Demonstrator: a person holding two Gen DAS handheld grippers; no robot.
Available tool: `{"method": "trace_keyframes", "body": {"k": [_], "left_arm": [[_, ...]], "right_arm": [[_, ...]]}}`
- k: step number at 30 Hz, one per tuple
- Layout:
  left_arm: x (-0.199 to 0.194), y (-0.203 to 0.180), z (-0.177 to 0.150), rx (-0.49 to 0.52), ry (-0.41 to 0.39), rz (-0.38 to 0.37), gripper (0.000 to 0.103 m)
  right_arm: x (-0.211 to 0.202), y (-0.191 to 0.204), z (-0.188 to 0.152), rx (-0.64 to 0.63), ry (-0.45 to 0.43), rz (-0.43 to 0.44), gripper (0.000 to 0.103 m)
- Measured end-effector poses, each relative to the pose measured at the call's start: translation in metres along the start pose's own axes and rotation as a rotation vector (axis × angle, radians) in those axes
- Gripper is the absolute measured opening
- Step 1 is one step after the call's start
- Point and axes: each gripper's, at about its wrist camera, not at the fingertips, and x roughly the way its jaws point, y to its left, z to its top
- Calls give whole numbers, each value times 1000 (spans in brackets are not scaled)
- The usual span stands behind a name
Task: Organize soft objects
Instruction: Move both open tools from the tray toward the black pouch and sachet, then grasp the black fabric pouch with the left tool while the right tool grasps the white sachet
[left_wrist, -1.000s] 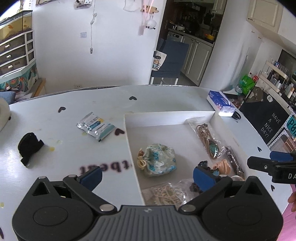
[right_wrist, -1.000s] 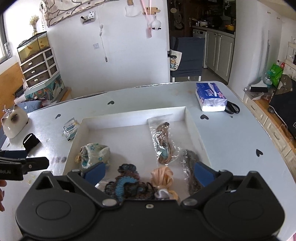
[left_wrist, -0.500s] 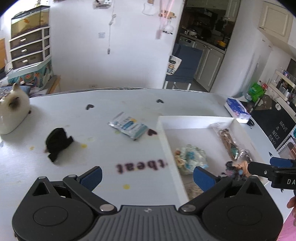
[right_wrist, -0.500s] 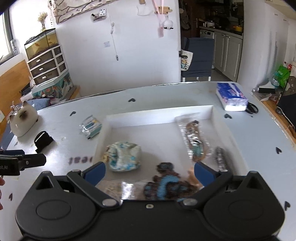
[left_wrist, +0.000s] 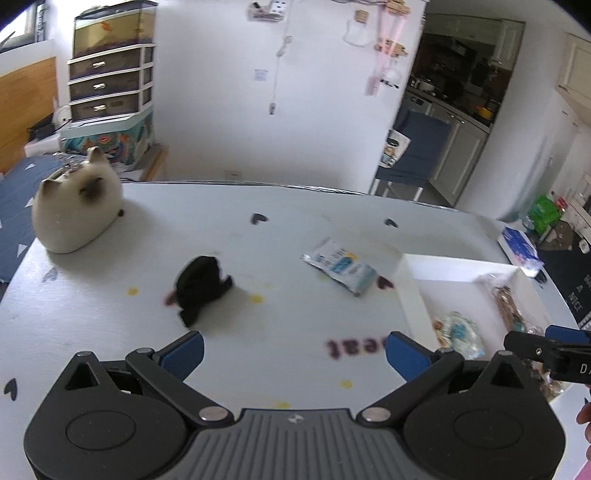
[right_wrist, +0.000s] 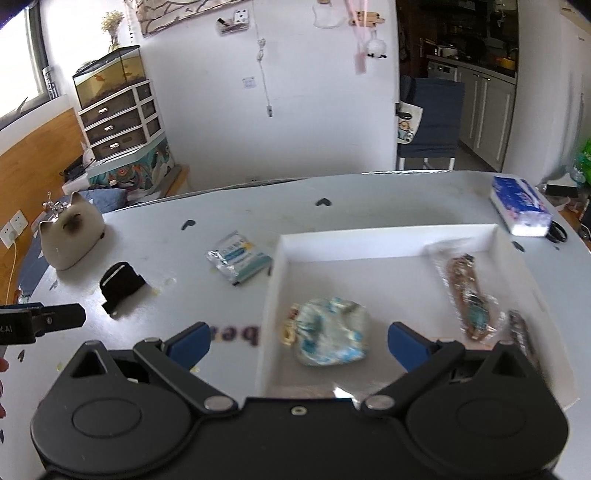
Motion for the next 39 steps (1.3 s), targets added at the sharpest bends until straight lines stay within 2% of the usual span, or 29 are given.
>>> {"method": "trace_keyframes", "body": {"k": [10, 15, 18, 19, 22, 25, 31, 34, 39], "left_arm": [[18, 51, 15, -69, -1, 44, 103], [36, 72, 27, -77, -41, 53, 103], [50, 81, 35, -67, -38, 45, 100], [55, 85, 38, -72, -35, 38, 96], [68, 93, 47, -119, -22, 27, 93], [84, 103, 54, -222, 17, 51, 91], [114, 124, 56, -541, 135, 58, 91], [125, 130, 55, -649, 163, 53, 91], [141, 141, 56, -810, 205, 53, 91]], "right_arm": [[35, 39, 17, -12, 0, 24, 103], [55, 55, 33, -12, 4, 13, 103], [69, 62, 43, -8, 6, 6, 103], [73, 64, 45, -4, 2, 5, 103], [84, 68, 52, 9, -28, 2, 103], [98, 72, 59, 13, -40, -18, 103], [126, 80, 68, 14, -27, -35, 103], [141, 83, 70, 10, -15, -46, 103], [164, 82, 72, 41, 33, -1, 103]]}}
